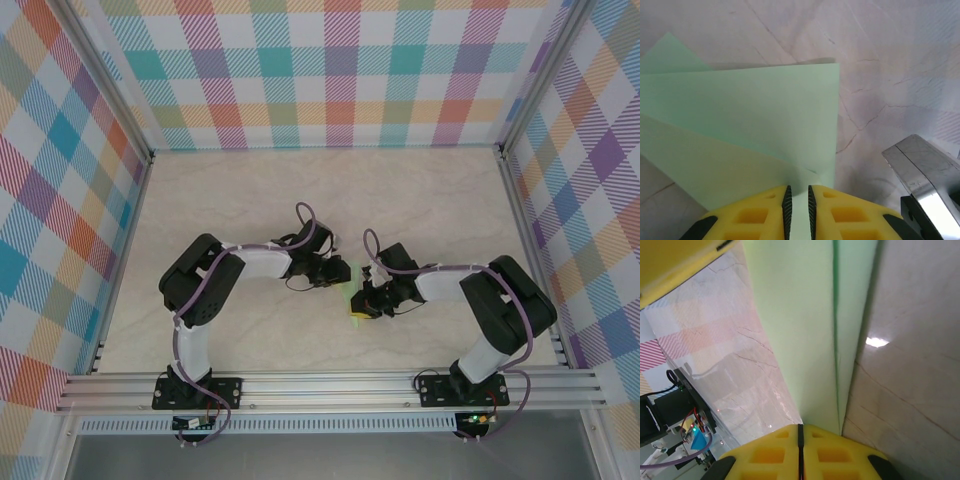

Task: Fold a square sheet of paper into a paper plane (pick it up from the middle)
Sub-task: Fold the wing for the fifth time at the center of the table.

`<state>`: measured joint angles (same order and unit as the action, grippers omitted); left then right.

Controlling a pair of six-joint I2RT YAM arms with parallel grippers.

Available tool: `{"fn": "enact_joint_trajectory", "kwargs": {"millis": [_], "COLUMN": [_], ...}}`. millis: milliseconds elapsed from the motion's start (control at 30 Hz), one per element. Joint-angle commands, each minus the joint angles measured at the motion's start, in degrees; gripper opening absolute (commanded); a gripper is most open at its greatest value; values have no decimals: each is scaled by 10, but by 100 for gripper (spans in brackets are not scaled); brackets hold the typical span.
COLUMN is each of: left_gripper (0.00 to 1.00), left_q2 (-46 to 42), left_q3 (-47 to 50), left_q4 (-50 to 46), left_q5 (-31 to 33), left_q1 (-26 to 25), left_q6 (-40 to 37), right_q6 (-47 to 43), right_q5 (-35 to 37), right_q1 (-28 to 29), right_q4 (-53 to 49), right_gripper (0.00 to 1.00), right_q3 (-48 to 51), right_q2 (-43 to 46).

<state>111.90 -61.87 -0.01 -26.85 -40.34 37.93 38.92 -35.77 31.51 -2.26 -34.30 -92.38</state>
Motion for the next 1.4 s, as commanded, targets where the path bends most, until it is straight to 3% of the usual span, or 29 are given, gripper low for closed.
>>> {"fn": "enact_joint_trajectory", "kwargs": {"millis": [0, 167, 400, 567, 967, 1367], "left_gripper": [20, 19, 19, 19, 19, 18], "left_q2": [26, 25, 28, 26, 31, 31], "left_q3": [-7, 9, 8, 6, -7, -15], "left_q4": [-27, -26, -24, -31, -49, -51], "left_q5": [31, 32, 23, 26, 36, 30], "left_q1": [-3, -3, -3, -3, -4, -3], "left_q6": [1, 3, 6, 7, 9, 8], "right_q6": [12, 33, 70, 62, 11, 27], "right_q5": [17, 27, 46, 66, -11, 3], "right_q1": [3, 13, 16, 17, 42, 42], "right_q4": [-2, 5, 48, 16, -10, -15], "right_gripper": [9, 11, 10, 9, 14, 16], "right_q3": [-9, -34, -43, -26, 14, 91], "right_q2": [37, 56, -22, -45, 20, 90]}}
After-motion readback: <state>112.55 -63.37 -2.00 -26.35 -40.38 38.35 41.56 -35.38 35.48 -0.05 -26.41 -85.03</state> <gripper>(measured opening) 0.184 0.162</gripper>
